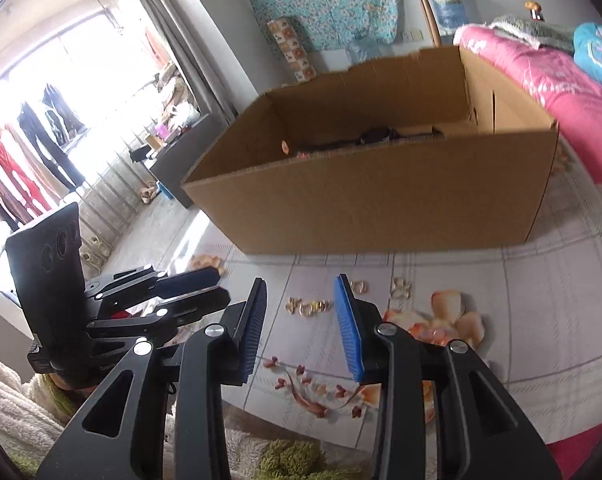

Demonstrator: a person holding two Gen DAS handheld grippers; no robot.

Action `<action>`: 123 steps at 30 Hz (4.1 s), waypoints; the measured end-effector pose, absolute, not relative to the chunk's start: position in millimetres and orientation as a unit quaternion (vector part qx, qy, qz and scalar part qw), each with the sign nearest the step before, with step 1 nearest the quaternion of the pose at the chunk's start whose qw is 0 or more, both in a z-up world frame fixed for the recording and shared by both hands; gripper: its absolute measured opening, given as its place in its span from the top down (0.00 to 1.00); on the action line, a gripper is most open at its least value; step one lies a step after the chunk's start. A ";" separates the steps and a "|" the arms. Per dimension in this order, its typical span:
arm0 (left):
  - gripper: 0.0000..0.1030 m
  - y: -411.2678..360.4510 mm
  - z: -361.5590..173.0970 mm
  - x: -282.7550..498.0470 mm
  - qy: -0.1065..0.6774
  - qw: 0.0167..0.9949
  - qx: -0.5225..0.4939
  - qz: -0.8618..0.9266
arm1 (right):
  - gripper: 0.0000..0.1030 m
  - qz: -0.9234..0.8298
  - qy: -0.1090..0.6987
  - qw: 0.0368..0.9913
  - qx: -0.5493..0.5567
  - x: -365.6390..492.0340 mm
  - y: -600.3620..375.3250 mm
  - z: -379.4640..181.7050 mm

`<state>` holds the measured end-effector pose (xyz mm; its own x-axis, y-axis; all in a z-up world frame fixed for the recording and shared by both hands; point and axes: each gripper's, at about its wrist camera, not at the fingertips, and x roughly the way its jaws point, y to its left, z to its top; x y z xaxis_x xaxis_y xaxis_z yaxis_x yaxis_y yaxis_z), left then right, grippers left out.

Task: Organize jewelry
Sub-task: 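Grasp a small gold charm with the left tool while the right tool grasps a gold hoop ring, then carry both gold pieces over the box with the left and right tools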

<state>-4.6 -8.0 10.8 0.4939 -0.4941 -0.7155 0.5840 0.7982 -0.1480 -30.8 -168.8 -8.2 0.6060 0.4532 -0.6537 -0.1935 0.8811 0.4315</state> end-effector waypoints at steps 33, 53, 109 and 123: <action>0.95 -34.9 -27.6 5.6 0.392 0.851 0.139 -0.320 | 0.68 0.166 0.441 0.868 0.160 -20.5 -152.2 -40.8; 0.95 -9.7 -29.3 7.8 0.404 0.863 0.092 -0.288 | 0.82 0.161 0.436 0.883 0.065 -2.2 -101.6 -52.2; 0.95 -27.9 107.7 12.0 0.285 0.887 0.031 -0.362 | 0.90 0.147 0.257 0.954 0.050 -32.3 -171.9 63.5; 0.95 -116.1 58.1 155.2 0.472 0.808 -0.028 -0.350 | 0.90 0.105 0.387 0.915 0.051 103.9 -241.3 45.6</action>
<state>155.2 -116.1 58.1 0.3087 -0.5922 -0.7443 0.5400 0.7533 -0.3754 103.9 -241.3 45.6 0.6780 0.2328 -0.6972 -0.1531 0.9725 0.1758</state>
